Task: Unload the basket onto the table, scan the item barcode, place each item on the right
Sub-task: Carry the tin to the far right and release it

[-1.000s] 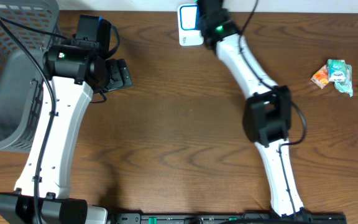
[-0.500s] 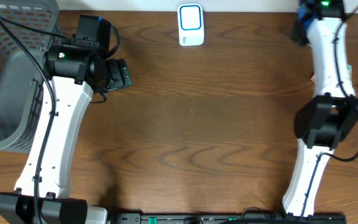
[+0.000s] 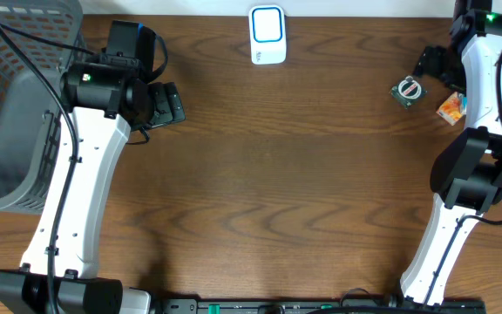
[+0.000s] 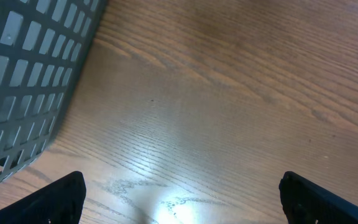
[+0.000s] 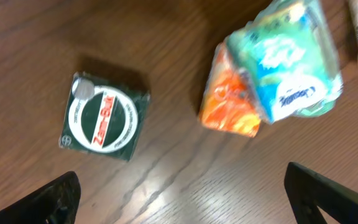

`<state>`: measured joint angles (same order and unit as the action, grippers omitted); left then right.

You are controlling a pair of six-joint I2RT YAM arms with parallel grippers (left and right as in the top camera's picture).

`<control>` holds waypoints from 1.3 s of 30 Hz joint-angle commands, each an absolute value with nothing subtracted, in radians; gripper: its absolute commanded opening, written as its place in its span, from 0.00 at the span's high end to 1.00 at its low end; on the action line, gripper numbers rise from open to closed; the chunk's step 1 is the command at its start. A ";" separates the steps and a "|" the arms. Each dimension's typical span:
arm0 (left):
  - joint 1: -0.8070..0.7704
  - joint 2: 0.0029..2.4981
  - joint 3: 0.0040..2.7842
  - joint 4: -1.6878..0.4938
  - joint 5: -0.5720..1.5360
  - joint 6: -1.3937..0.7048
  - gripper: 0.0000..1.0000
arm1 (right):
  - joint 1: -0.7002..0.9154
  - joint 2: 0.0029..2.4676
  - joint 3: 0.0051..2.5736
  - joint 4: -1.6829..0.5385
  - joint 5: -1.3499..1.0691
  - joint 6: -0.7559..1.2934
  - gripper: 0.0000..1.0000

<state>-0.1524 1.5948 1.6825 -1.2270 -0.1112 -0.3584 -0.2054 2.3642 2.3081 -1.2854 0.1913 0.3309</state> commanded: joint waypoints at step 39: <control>-0.150 1.588 1.692 -1.230 -0.124 -0.349 0.02 | 0.375 1.449 2.077 -1.668 0.036 0.479 0.25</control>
